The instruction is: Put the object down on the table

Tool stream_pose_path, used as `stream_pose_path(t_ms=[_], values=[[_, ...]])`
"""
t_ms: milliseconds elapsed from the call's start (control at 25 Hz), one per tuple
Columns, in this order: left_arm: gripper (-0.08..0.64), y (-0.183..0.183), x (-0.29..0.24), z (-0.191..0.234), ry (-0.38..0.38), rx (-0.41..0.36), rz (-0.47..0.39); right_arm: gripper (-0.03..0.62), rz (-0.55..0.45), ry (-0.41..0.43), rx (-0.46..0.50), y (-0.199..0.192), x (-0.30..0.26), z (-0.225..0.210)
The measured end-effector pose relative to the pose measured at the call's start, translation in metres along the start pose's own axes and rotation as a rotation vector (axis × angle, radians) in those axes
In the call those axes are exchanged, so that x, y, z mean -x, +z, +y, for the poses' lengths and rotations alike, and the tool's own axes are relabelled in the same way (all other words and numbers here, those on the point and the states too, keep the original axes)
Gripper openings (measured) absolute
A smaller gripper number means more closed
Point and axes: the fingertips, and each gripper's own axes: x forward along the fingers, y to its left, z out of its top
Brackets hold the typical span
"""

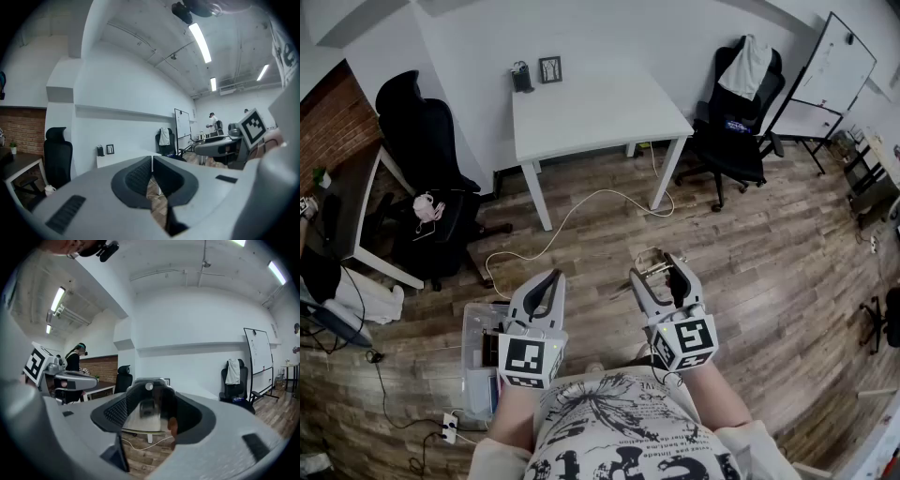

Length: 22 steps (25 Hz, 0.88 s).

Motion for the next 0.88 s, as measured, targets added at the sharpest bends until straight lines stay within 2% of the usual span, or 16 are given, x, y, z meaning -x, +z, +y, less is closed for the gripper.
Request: stream_pose_path(t_ms=[640, 880], values=[[0.012, -0.007, 0.002, 0.026, 0.012, 0.036, 0.011, 0.279, 0.02, 0.032, -0.005, -0.005, -0.025, 0.019], [0.012, -0.021, -0.013, 0.033, 0.016, 0.055, 0.044, 0.279, 0.06, 0.033, -0.042, -0.018, -0.044, 0.007]])
